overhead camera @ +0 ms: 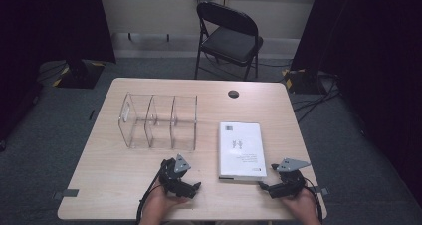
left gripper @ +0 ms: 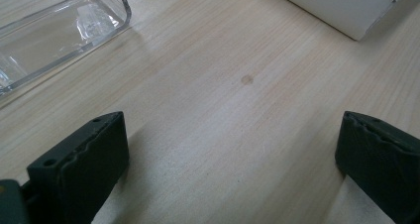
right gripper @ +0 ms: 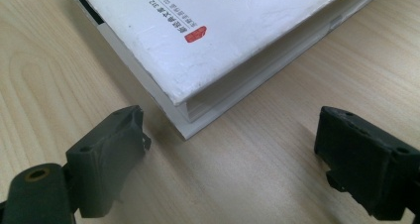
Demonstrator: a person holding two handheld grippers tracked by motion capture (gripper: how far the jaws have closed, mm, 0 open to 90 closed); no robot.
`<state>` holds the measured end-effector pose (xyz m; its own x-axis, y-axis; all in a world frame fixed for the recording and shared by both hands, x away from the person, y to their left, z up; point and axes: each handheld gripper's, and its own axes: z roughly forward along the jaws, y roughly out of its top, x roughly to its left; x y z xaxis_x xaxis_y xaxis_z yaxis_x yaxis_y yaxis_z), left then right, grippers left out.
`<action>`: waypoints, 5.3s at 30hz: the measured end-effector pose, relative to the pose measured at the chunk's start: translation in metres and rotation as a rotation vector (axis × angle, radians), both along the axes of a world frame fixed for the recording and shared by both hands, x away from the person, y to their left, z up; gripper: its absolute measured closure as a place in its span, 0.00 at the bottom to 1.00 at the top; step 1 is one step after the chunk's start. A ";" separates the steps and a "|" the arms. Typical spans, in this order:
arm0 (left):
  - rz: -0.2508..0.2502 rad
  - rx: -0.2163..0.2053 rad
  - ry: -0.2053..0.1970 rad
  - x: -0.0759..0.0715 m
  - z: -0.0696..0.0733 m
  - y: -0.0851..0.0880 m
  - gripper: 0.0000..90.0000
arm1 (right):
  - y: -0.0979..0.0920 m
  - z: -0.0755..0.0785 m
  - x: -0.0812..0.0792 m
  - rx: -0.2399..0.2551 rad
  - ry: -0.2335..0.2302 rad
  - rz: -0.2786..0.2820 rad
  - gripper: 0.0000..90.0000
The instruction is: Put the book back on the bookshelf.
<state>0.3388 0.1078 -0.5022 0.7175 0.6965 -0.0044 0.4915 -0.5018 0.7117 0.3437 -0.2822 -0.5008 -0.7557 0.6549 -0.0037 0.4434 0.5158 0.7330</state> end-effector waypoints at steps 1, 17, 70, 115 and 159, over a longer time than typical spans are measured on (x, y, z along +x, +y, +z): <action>0.000 0.000 0.000 0.000 0.000 0.000 0.00 | 0.000 0.000 0.000 0.000 0.000 0.000 0.12; 0.010 -0.003 -0.003 -0.001 0.000 -0.001 0.01 | 0.000 0.001 -0.007 -0.009 -0.017 0.013 0.13; -0.188 0.006 -0.013 0.018 0.013 -0.095 0.23 | 0.010 0.004 0.010 0.029 -0.012 0.107 0.51; -0.264 0.099 -0.163 0.028 0.033 -0.136 0.03 | 0.014 0.021 0.014 0.141 -0.048 0.064 0.65; -0.328 0.224 -0.284 0.036 0.037 -0.161 0.23 | 0.012 0.020 0.017 0.132 -0.038 0.037 0.58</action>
